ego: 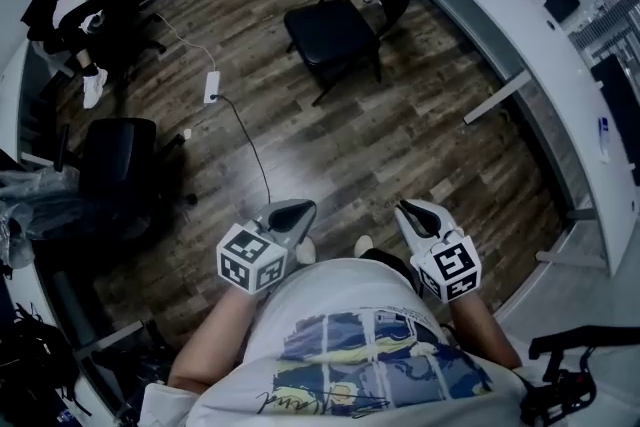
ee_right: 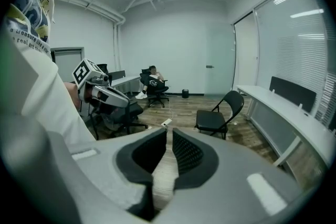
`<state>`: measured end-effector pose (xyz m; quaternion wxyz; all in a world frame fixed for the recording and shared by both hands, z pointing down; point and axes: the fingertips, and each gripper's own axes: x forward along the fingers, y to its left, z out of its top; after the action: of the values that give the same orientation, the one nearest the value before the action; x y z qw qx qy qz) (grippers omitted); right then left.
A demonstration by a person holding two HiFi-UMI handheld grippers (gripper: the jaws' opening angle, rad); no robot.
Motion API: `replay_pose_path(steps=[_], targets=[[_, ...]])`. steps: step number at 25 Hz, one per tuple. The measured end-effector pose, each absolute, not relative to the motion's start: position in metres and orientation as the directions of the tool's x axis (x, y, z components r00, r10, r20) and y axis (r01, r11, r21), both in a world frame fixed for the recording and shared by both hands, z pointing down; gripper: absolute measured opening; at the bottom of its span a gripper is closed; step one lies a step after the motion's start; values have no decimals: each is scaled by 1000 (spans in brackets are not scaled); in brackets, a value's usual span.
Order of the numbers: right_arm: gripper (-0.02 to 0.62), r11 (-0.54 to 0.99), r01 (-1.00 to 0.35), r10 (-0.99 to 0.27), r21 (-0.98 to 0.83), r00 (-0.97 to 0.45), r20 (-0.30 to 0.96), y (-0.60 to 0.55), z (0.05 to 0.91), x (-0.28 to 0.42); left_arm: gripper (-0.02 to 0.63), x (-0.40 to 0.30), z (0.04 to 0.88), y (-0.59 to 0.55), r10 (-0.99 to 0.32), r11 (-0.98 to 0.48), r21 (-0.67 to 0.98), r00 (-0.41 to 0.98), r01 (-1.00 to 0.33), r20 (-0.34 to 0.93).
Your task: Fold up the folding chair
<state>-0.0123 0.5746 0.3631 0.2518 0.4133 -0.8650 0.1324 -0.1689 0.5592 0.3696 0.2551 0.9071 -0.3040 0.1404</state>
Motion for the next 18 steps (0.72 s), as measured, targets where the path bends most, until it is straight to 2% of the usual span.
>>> replay_pose_path(steps=[8,18], targets=[[29,628,-778,-668,-12,-548,503,548,357,29,3,-134,354,537,-512,-680,335,750,-652,419],[58,635,-773,-659,-4,-545,518,558,369,106,3,-59,364,538,-530,-668,334,741,-664,413]])
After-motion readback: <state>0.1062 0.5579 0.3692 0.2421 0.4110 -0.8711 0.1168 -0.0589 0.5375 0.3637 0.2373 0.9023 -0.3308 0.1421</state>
